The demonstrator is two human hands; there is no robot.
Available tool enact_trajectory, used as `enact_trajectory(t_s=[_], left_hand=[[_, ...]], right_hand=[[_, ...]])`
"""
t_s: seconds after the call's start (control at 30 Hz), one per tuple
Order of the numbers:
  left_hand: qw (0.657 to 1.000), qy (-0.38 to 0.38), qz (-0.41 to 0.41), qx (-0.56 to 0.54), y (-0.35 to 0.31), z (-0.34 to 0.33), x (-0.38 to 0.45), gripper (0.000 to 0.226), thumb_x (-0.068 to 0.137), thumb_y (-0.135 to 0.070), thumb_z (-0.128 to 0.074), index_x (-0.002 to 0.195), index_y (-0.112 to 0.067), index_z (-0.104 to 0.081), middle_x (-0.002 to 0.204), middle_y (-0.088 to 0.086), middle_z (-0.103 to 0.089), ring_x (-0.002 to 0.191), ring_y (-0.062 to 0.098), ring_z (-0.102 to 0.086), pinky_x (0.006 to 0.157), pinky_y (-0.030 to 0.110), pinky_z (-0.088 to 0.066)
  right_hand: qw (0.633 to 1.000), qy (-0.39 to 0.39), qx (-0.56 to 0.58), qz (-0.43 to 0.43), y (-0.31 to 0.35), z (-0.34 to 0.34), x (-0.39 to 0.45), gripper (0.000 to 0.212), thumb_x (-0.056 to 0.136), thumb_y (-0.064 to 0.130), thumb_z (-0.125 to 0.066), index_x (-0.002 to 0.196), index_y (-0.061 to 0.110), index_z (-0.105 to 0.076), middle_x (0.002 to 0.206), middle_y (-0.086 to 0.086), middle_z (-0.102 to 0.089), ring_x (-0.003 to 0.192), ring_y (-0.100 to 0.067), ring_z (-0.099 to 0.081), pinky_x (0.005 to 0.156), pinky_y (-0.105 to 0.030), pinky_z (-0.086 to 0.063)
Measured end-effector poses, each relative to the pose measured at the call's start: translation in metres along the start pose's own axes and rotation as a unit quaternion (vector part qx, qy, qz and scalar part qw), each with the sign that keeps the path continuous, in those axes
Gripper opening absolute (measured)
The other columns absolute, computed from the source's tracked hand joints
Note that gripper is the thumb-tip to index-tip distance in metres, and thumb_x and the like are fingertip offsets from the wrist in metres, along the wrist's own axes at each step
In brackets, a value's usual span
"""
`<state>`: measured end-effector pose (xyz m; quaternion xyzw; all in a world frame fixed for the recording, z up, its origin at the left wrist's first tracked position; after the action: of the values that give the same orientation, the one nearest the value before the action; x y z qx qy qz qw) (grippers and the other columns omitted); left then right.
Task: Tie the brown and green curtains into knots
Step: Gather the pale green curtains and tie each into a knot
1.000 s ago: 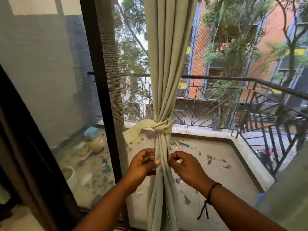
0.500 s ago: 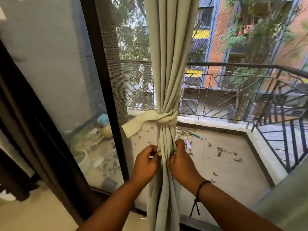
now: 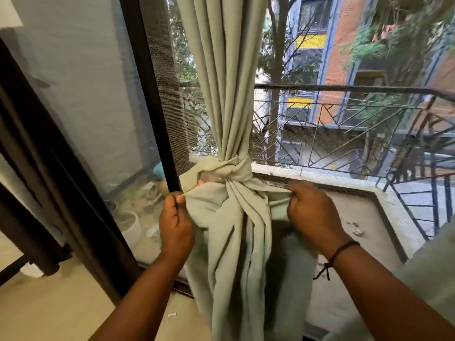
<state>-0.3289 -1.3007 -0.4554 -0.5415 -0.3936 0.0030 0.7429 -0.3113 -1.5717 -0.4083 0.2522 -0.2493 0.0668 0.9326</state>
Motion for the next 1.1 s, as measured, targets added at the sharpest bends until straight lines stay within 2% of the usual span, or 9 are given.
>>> enact_trajectory(t_s=[0.13, 0.27, 0.47, 0.57, 0.67, 0.77, 0.9, 0.97, 1.1], left_hand=[[0.992, 0.079, -0.064, 0.079, -0.002, -0.004, -0.007, 0.034, 0.095, -0.038, -0.03, 0.087, -0.011, -0.05, 0.07, 0.0, -0.055, 0.066, 0.002, -0.055, 0.059, 0.03, -0.041], [0.952, 0.14, -0.059, 0.267, 0.015, -0.005, 0.009, 0.057, 0.09, -0.046, -0.022, 0.106, -0.002, -0.055, 0.094, 0.024, -0.065, 0.084, 0.043, -0.062, 0.069, 0.041, -0.047], [0.946, 0.179, -0.049, 0.264, 0.008, -0.03, 0.007, 0.068, 0.085, -0.057, -0.013, 0.11, -0.009, -0.054, 0.089, 0.022, -0.066, 0.081, 0.042, -0.062, 0.069, 0.045, -0.051], [0.971, 0.172, -0.01, 0.168, 0.004, -0.03, 0.0, 0.032, 0.094, -0.051, -0.036, 0.091, -0.024, -0.054, 0.074, 0.003, -0.063, 0.073, 0.027, -0.062, 0.067, 0.04, -0.049], [0.988, 0.101, 0.118, -0.022, -0.005, -0.019, 0.024, 0.008, 0.09, -0.023, -0.062, 0.098, -0.023, -0.062, 0.088, -0.003, -0.066, 0.083, 0.018, -0.063, 0.076, 0.037, -0.05], [0.934, -0.066, 0.264, -0.232, -0.015, 0.025, 0.068, 0.012, 0.083, -0.016, -0.056, 0.077, -0.022, -0.065, 0.075, 0.0, -0.056, 0.06, 0.012, -0.049, 0.058, 0.028, -0.038], [0.925, -0.272, 0.087, -0.249, -0.096, 0.094, 0.106, 0.023, 0.095, -0.01, -0.043, 0.087, -0.03, -0.05, 0.088, -0.007, -0.051, 0.073, 0.004, -0.047, 0.067, 0.019, -0.037], [0.947, -0.198, -0.021, -0.253, -0.155, 0.084, 0.112, 0.017, 0.097, -0.015, -0.046, 0.093, -0.029, -0.054, 0.091, -0.007, -0.056, 0.081, 0.004, -0.053, 0.073, 0.017, -0.042], [0.985, 0.034, -0.019, -0.171, -0.195, 0.019, 0.129, 0.017, 0.092, -0.037, -0.054, 0.093, -0.021, -0.062, 0.085, 0.001, -0.063, 0.078, 0.016, -0.06, 0.069, 0.034, -0.053]], right_hand=[[0.999, 0.009, -0.044, 0.013, -0.016, 0.004, -0.013, 0.031, 0.085, 0.007, -0.046, 0.106, 0.018, -0.064, 0.101, -0.009, -0.06, 0.085, -0.033, -0.059, 0.066, -0.039, -0.052], [0.996, 0.005, -0.091, 0.003, -0.043, -0.002, -0.022, 0.033, 0.079, 0.015, -0.042, 0.103, 0.014, -0.065, 0.1, -0.015, -0.062, 0.073, -0.037, -0.061, 0.054, -0.036, -0.048], [0.992, 0.091, -0.087, -0.024, -0.039, -0.009, -0.009, 0.031, 0.088, 0.017, -0.043, 0.113, 0.022, -0.061, 0.106, -0.008, -0.06, 0.092, -0.032, -0.06, 0.072, -0.035, -0.048], [0.976, 0.213, -0.036, -0.02, -0.022, -0.021, -0.015, 0.024, 0.086, 0.025, -0.043, 0.099, 0.025, -0.063, 0.102, -0.007, -0.065, 0.093, -0.028, -0.06, 0.074, -0.031, -0.047], [0.977, 0.2, 0.066, 0.004, 0.003, -0.007, 0.0, 0.025, 0.084, 0.009, -0.049, 0.075, 0.032, -0.051, 0.089, 0.001, -0.062, 0.085, -0.022, -0.058, 0.063, -0.024, -0.042], [0.96, 0.134, 0.243, 0.014, 0.042, 0.028, 0.029, 0.016, 0.093, 0.019, -0.052, 0.084, 0.032, -0.056, 0.087, 0.011, -0.06, 0.076, -0.015, -0.058, 0.06, -0.02, -0.043], [0.924, 0.037, 0.374, 0.064, 0.105, 0.084, 0.063, 0.014, 0.087, 0.038, -0.06, 0.096, 0.028, -0.058, 0.082, 0.011, -0.058, 0.075, -0.013, -0.058, 0.069, -0.033, -0.049], [0.926, 0.015, 0.369, 0.081, 0.134, 0.096, 0.075, 0.025, 0.084, 0.047, -0.06, 0.099, 0.028, -0.057, 0.082, 0.013, -0.058, 0.073, -0.006, -0.057, 0.065, -0.026, -0.046], [0.933, -0.002, 0.353, 0.07, 0.171, 0.096, 0.097, 0.028, 0.082, 0.051, -0.061, 0.095, 0.027, -0.055, 0.08, 0.01, -0.064, 0.074, -0.011, -0.062, 0.063, -0.028, -0.048]])
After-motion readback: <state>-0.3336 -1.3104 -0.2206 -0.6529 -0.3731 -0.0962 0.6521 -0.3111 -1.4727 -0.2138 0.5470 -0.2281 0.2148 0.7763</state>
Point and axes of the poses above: each hand's wrist, its own x-axis towards the middle knuckle, its own z-axis out of the back of the hand, y = z × x, the point moved 6 cm from there along x, towards the middle knuckle
